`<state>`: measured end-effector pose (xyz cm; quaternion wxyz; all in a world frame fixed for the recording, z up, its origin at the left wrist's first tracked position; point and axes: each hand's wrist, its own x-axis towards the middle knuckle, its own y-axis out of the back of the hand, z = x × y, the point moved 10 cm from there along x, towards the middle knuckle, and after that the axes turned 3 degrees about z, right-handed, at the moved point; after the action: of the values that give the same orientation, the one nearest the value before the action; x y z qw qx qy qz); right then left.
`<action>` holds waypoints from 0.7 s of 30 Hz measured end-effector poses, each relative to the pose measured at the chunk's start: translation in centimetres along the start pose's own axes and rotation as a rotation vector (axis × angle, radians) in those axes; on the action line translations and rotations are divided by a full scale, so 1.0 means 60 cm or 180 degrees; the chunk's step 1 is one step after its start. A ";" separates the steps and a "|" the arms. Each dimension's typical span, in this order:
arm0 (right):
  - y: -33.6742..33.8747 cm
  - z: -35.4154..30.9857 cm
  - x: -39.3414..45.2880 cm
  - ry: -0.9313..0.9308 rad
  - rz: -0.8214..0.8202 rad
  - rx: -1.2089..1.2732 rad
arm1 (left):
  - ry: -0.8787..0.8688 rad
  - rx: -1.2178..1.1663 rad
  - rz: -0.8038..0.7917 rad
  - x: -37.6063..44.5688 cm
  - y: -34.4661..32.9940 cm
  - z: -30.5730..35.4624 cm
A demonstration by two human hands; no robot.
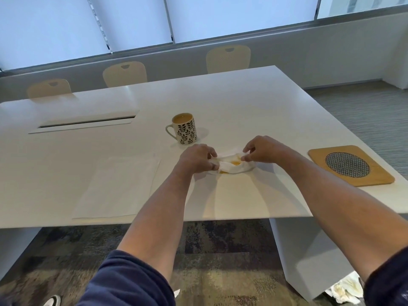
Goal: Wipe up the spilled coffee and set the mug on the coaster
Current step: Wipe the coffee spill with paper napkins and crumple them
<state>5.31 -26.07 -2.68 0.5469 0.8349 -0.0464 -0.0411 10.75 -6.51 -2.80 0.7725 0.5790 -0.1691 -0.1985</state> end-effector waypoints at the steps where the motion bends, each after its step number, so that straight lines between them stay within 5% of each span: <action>1: -0.003 0.000 0.001 -0.0024 -0.0068 0.0039 | 0.0017 -0.0015 -0.0018 0.001 0.000 -0.002; 7: -0.010 -0.007 -0.002 -0.0221 -0.0293 0.0075 | 0.0131 -0.0257 -0.0141 0.005 0.002 -0.010; 13: 0.031 -0.023 -0.021 -0.0605 0.0025 -0.1126 | 0.0030 -0.0231 -0.0097 0.002 0.006 -0.005; 21: -0.002 -0.039 -0.022 -0.0751 -0.0588 -0.0064 | 0.0071 -0.0320 -0.0217 0.005 0.003 -0.011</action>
<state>4.27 -23.72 -1.83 0.5398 0.8195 -0.0328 -0.1895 11.32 -6.07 -2.81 0.7952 0.5471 -0.1306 -0.2265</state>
